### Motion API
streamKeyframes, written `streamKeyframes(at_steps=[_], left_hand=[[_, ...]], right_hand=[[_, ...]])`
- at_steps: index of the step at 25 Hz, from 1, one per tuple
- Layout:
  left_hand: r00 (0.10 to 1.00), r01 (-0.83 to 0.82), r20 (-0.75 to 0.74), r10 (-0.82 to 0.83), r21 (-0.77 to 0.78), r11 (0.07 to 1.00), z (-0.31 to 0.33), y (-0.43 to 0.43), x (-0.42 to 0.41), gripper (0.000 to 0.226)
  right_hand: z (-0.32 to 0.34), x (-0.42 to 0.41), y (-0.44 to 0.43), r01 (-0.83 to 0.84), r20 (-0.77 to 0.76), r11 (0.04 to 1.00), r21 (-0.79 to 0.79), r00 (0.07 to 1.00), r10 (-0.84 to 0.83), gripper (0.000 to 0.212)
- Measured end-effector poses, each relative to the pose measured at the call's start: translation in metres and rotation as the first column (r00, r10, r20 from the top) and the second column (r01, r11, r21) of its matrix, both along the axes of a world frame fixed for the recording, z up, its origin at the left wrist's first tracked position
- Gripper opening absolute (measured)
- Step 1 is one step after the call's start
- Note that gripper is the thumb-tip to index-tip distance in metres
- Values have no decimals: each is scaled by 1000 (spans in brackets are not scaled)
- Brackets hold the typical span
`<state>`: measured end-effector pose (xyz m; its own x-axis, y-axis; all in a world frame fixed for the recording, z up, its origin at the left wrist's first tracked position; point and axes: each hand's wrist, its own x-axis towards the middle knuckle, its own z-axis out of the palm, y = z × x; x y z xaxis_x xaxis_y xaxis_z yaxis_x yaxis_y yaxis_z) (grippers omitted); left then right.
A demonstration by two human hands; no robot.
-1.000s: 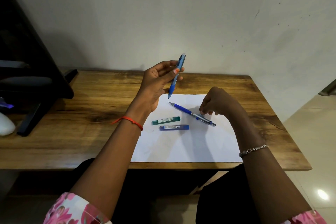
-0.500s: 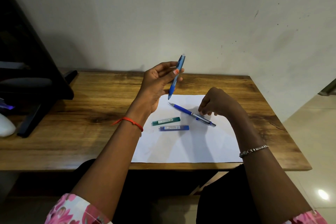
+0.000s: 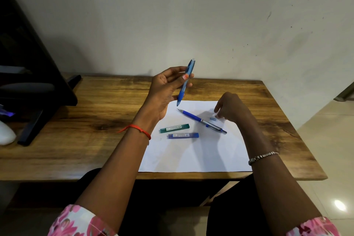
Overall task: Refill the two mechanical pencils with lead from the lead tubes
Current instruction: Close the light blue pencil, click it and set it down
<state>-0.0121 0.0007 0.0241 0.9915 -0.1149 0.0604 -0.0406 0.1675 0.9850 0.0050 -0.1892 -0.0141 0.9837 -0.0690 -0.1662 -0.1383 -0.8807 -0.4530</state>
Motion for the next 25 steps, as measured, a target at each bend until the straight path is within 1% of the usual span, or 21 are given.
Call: streamKeyframes(at_steps=[4,7,9,11,13,17,19,21,25], left_hand=[[1000,-2,-5,2,8,1000,-1,-2,-1,16],[1000,1,-13,-1,6,1000,1,-3,-1,16],[1000,4,-16,-4,3,1000,1,-3,-1,15],[1000,2,-19,-2,3,1000,1,-3,-1,16],[1000,1,-19,-1,8,1000,0,-3,-1,16],[1000,5,-25,-5,5,1000,0,-4,-1,16],[1000,3,-26,-3,5,1000,1,-3,-1,16],[1000,2,-28,-2,9,1000,0,-3,-1,16],[1000,5,-28,-5,10,1000,0,-4,-2,16]], right_hand=[[-5,3,5,15,22,998,-59,1000,-14,25],[-2,1,5,-4,13,996,-88,1000,5,21],[0,0,3,1,1,997,-78,1000,-1,16],[0,3,0,18,-9,999,-50,1000,-18,12],[-1,6,-3,39,3,999,-3,999,-39,17],[0,10,-6,87,99,980,181,989,-106,22],[0,12,-6,95,116,969,229,986,-124,21],[0,10,-5,90,67,972,219,992,-107,18],[0,8,2,55,-11,992,115,998,-54,19]])
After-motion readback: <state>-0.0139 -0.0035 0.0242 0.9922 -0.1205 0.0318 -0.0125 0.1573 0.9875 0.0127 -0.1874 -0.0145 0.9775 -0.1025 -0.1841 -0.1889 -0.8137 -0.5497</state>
